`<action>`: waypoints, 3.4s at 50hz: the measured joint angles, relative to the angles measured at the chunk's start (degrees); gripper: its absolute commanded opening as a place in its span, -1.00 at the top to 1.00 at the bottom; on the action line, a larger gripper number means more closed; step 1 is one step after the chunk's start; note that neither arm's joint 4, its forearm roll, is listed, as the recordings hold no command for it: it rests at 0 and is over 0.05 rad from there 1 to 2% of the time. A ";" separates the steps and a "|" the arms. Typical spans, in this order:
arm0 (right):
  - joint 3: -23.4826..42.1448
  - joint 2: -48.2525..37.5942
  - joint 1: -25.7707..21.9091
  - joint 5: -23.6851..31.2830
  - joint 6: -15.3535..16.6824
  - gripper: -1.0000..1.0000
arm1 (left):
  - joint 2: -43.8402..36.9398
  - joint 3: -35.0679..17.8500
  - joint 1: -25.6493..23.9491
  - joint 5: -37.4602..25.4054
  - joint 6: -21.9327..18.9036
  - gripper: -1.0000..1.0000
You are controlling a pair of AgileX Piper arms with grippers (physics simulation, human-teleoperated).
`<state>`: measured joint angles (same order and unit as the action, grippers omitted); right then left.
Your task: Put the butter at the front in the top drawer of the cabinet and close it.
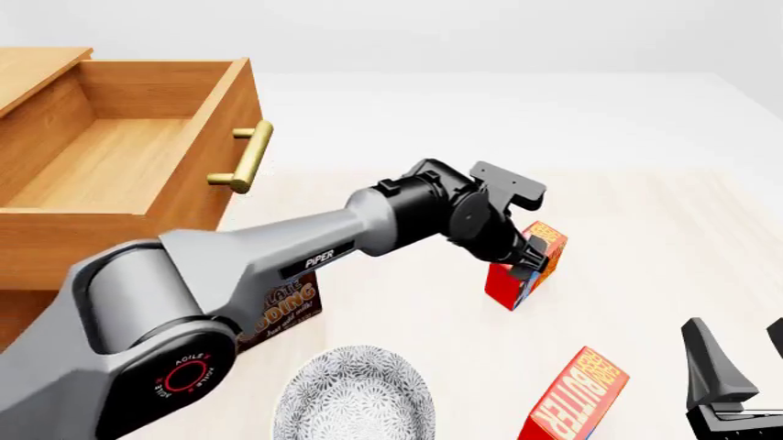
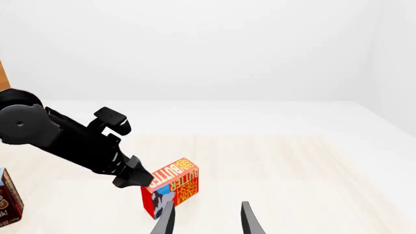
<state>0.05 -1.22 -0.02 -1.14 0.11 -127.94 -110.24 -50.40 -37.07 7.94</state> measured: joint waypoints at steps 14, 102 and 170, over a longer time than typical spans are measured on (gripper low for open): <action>0.00 0.00 0.00 0.00 0.00 -1.00 | -3.98 -5.05 0.50 -2.20 -0.15 -1.00; 0.00 0.00 0.00 0.00 0.00 -1.00 | -21.56 -25.00 -0.19 -9.07 0.99 1.00; 0.00 0.00 0.00 0.00 0.00 -1.00 | 19.34 3.21 5.32 -13.83 -0.79 1.00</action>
<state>0.05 -1.22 -0.02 -1.14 0.11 -108.60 -107.03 -45.08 -50.90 7.16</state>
